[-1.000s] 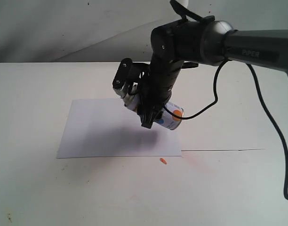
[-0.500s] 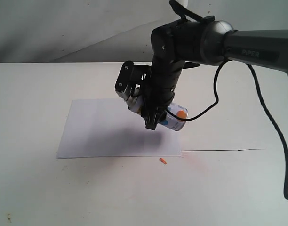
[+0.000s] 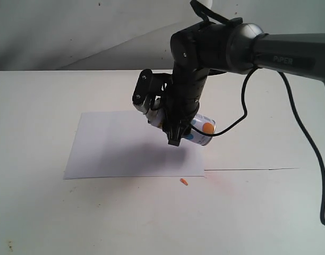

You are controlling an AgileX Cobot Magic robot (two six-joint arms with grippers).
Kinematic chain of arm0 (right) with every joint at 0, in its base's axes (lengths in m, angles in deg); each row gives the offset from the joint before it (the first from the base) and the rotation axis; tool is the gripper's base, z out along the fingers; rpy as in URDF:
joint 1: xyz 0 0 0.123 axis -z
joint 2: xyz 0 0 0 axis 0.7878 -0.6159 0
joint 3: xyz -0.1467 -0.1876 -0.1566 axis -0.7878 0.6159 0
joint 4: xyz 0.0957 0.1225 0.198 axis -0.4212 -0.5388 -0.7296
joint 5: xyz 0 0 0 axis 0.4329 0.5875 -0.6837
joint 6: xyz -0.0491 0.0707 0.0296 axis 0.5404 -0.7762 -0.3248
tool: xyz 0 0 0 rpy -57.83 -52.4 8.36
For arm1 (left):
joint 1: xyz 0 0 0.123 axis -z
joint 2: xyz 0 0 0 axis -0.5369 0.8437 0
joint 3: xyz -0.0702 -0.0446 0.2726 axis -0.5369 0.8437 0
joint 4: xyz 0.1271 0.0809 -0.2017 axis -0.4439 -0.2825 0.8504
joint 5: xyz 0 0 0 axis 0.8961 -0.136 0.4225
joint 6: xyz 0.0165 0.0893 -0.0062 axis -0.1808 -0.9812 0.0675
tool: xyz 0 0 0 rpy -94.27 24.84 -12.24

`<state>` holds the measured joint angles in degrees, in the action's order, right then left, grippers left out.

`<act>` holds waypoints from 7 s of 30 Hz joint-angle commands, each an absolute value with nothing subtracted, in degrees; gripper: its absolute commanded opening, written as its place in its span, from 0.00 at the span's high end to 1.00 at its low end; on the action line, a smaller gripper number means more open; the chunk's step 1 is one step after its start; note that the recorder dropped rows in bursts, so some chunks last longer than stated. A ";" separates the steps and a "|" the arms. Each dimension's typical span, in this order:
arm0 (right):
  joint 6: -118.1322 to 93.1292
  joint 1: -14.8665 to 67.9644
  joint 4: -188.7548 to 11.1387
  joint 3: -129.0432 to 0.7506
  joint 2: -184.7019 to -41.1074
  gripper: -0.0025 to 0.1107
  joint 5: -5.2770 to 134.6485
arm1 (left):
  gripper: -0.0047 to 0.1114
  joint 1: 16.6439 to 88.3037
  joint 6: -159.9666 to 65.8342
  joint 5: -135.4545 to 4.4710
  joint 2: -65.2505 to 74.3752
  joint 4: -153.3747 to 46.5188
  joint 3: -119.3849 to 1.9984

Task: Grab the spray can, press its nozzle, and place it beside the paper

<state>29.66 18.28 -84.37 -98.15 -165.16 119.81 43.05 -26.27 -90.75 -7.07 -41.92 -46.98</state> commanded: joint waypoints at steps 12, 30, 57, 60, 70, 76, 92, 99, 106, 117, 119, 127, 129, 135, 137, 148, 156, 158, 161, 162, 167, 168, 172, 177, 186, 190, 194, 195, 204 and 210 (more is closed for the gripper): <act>29.89 18.31 -83.87 -98.62 -164.52 0.98 115.89 | 0.96 43.39 -32.98 -91.45 22.54 -21.84 -57.66; 30.11 18.31 -80.23 -98.62 -167.44 0.98 115.27 | 0.96 43.39 -66.22 -129.11 48.93 0.15 -84.04; 31.91 18.31 -80.45 -98.62 -168.89 0.98 113.80 | 0.96 47.37 -68.83 -135.45 61.47 2.84 -93.30; 31.91 18.31 -80.71 -98.62 -168.89 0.98 113.91 | 0.96 47.37 -68.83 -135.45 61.95 2.97 -93.30; 31.91 18.31 -80.71 -98.62 -168.89 0.98 113.91 | 0.96 47.37 -70.49 -135.45 64.98 5.07 -93.30; 31.91 18.31 -80.71 -98.62 -168.89 0.98 113.91 | 0.96 48.06 -71.72 -135.45 64.98 5.19 -93.30; 31.91 18.31 -80.71 -98.62 -168.89 0.98 114.49 | 0.96 49.77 -71.84 -133.35 64.98 5.66 -93.63; 31.91 18.31 -80.71 -98.62 -168.89 0.98 114.49 | 0.96 49.77 -72.13 -133.96 64.98 6.40 -93.63; 31.91 18.31 -80.71 -98.62 -168.89 0.98 114.49 | 0.96 49.77 -72.13 -134.23 64.98 6.40 -93.63; 31.91 18.31 -79.84 -98.62 -168.89 0.98 114.85 | 0.96 49.77 -72.66 -134.19 64.98 6.40 -93.63; 31.91 18.31 -79.84 -98.62 -168.89 0.98 114.85 | 0.96 49.77 -72.67 -134.28 64.98 6.23 -93.63; 31.91 18.31 -78.34 -98.62 -168.39 0.98 114.97 | 0.96 49.77 -73.30 -134.90 64.98 6.07 -93.63; 31.91 18.31 -78.34 -98.62 -167.88 0.98 114.97 | 0.96 49.77 -73.30 -134.90 64.98 6.07 -93.63; 31.80 18.31 -78.34 -98.62 -167.19 0.98 115.34 | 0.96 49.77 -73.60 -134.61 64.27 6.04 -93.63; 31.80 18.31 -78.34 -98.62 -167.19 0.98 115.88 | 0.96 49.41 -74.52 -133.15 63.13 4.94 -93.63; 18.22 21.79 -74.98 -98.62 -163.66 0.98 118.14 | 0.96 47.80 -70.12 -102.52 43.49 -12.00 -81.83; 13.32 30.18 -92.99 -98.62 -158.28 0.98 117.25 | 0.96 47.80 -70.01 -70.87 21.23 -11.88 -53.95; 10.40 32.75 -98.18 -98.62 -156.25 0.98 116.32 | 0.96 47.80 -69.99 -65.49 15.01 -11.88 -47.41; 8.71 36.28 -105.50 -97.51 -152.79 0.98 113.46 | 0.96 47.80 -69.89 -62.14 6.64 -11.88 -39.67; 8.71 37.14 -107.87 -96.49 -151.17 0.98 111.93 | 0.96 47.80 -69.89 -61.41 4.31 -11.88 -37.76; 9.80 39.34 -113.54 -84.72 -141.87 0.98 96.53 | 0.96 47.80 -68.33 -57.92 -9.31 -11.88 -27.34; 10.41 39.34 -113.66 -81.03 -140.08 0.98 93.00 | 0.96 47.80 -68.33 -57.92 -11.26 -11.88 -26.19; 12.51 38.45 -115.16 -64.80 -131.20 0.98 71.70 | 0.96 47.80 -66.43 -57.82 -19.56 -11.88 -22.40; 11.45 36.15 -114.92 -46.82 -125.97 0.98 48.44 | 0.96 47.80 -65.94 -57.63 -24.88 -11.88 -20.42; -6.98 34.38 -94.12 -30.39 -132.78 0.98 18.91 | 0.96 47.80 -65.56 -57.95 -25.63 -11.88 -20.17; -7.73 34.38 -94.12 -30.70 -139.26 0.98 12.26 | 0.96 47.80 -65.57 -58.26 -25.63 -11.88 -20.17; -9.12 34.38 -93.35 -31.47 -146.85 0.98 2.68 | 0.96 47.80 -65.57 -59.34 -25.63 -11.88 -20.17; -9.36 34.38 -93.35 -32.27 -148.50 0.98 2.56 | 0.96 47.80 -65.57 -59.65 -25.63 -11.88 -20.17; -11.76 34.38 -90.75 -45.85 -156.91 0.98 10.74 | 0.96 47.80 -65.57 -59.87 -25.63 -11.88 -20.17; -11.76 34.38 -90.33 -53.30 -160.22 0.98 16.05 | 0.96 47.80 -65.69 -60.21 -25.63 -11.88 -20.17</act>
<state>-11.65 34.68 -91.40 -50.67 -159.47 16.78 47.76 -66.15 -59.75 -25.37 -12.06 -20.22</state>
